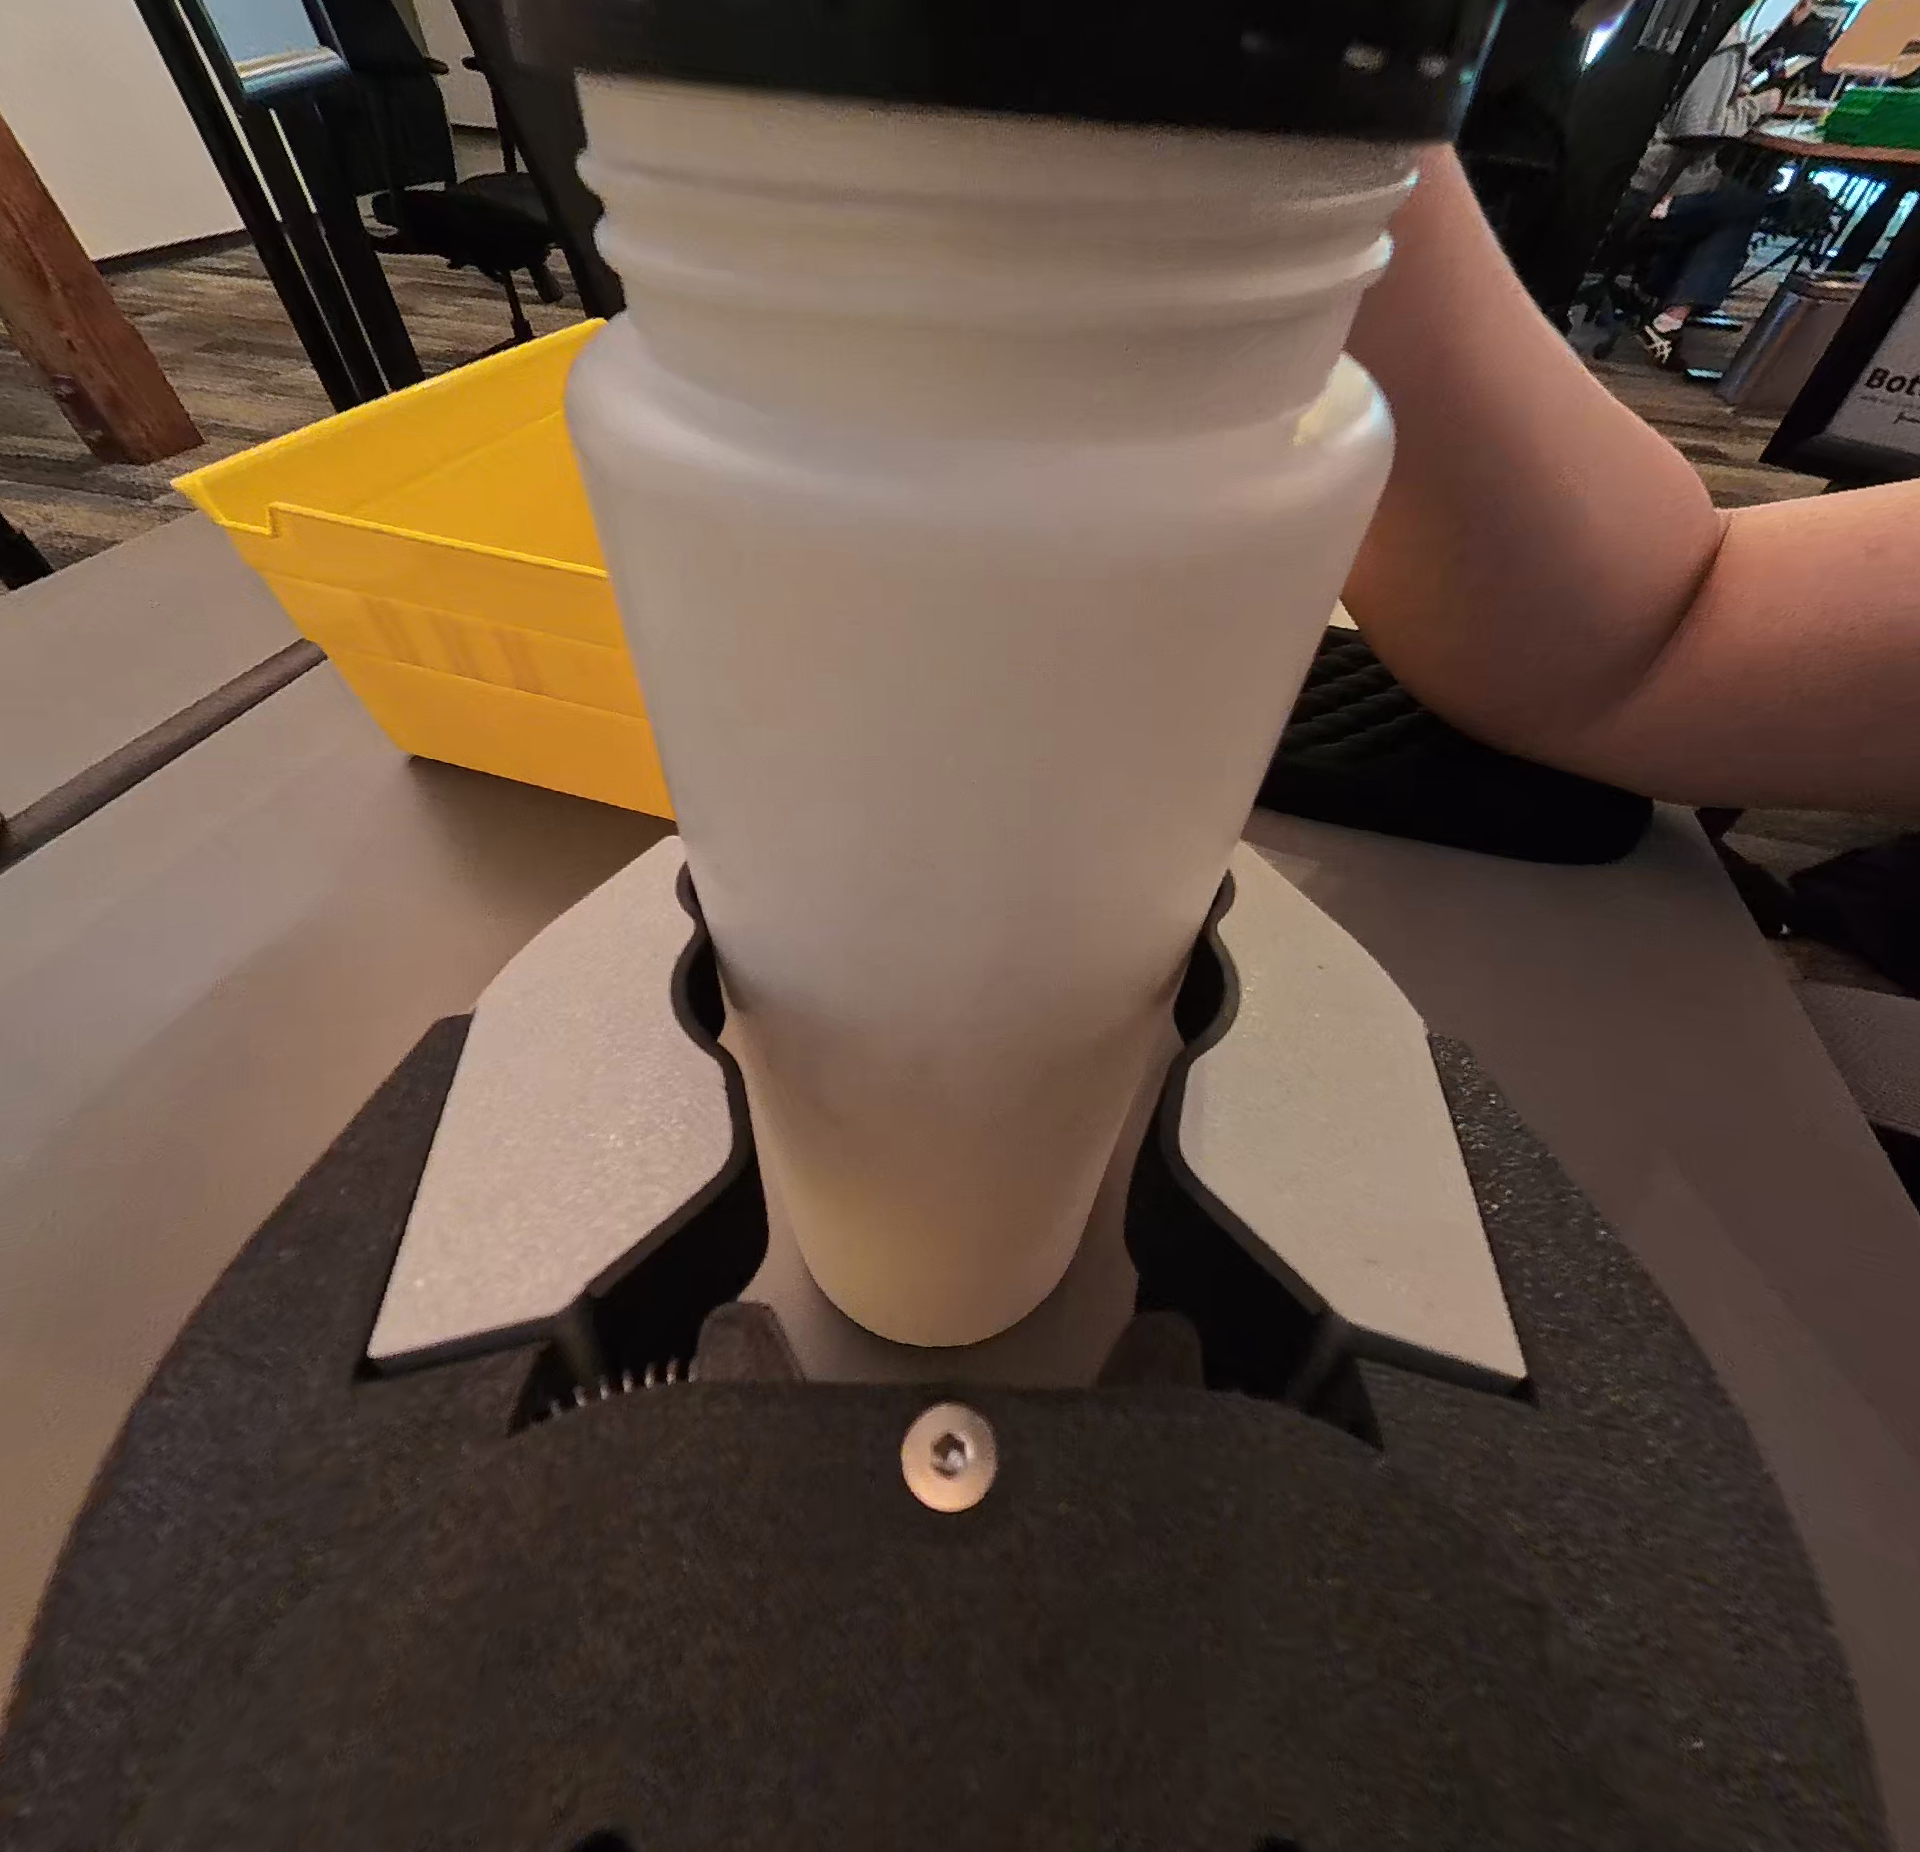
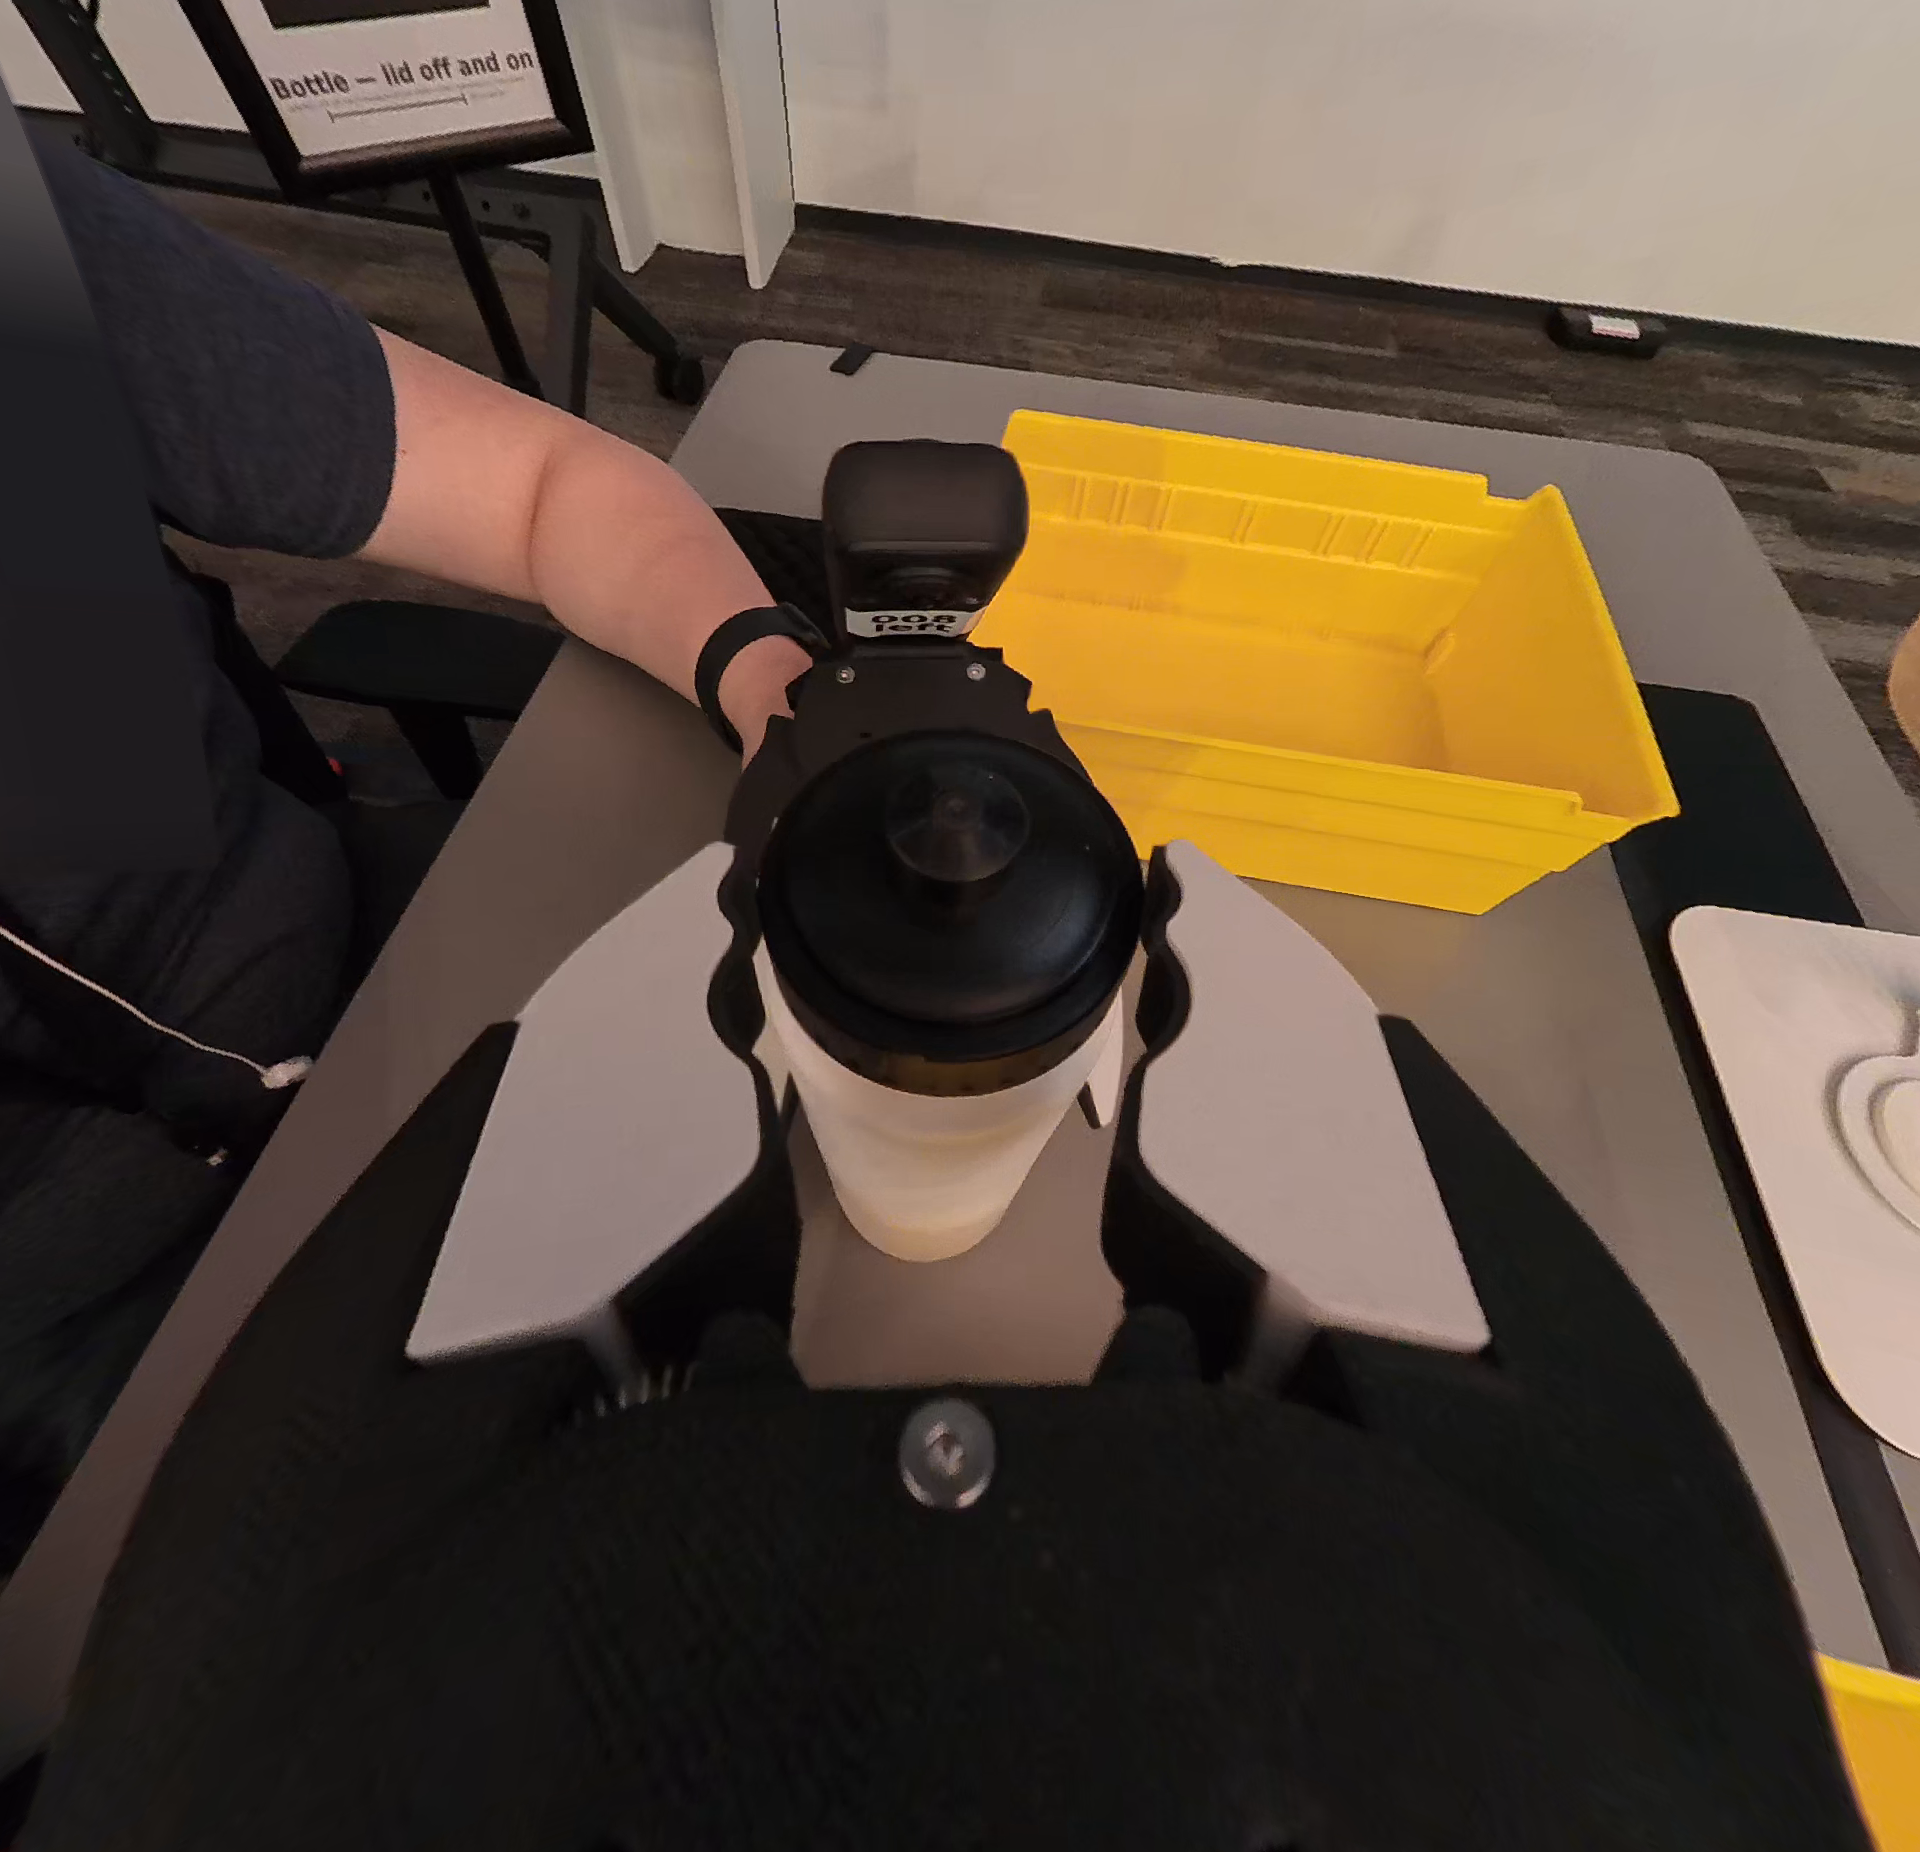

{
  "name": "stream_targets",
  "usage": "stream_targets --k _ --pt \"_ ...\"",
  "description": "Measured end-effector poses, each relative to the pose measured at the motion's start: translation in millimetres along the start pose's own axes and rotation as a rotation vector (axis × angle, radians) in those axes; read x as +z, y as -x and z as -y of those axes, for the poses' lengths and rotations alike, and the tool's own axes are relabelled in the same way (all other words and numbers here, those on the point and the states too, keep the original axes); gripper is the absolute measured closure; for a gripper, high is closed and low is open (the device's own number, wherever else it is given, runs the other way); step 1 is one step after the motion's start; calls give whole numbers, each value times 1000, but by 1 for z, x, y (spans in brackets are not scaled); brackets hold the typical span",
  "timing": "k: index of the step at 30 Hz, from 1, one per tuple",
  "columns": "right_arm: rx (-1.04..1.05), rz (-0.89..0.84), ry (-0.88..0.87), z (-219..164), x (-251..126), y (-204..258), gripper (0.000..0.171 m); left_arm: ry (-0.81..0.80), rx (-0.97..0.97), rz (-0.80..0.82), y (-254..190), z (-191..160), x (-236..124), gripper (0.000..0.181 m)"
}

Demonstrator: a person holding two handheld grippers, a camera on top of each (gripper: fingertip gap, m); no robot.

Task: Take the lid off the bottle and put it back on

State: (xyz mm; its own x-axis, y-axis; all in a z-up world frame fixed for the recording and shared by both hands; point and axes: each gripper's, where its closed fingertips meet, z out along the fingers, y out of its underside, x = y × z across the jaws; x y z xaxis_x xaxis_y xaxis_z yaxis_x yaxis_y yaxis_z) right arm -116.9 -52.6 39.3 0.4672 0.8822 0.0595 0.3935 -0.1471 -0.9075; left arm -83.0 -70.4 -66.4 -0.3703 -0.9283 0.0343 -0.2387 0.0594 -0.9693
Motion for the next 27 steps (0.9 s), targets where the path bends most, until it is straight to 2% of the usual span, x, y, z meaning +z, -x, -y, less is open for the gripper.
stream_targets --k 14,23,27 --pt "53 -37 36 -4 4 -3 99 0 -16 39 3 0 1 94" --pt "192 -344 42 1 20 -37 99 -7 -81 332 43 -2 -16 94" --pt "246 -516 11 5 27 -50 99 -4 -104 403 55 -4 -24 94"
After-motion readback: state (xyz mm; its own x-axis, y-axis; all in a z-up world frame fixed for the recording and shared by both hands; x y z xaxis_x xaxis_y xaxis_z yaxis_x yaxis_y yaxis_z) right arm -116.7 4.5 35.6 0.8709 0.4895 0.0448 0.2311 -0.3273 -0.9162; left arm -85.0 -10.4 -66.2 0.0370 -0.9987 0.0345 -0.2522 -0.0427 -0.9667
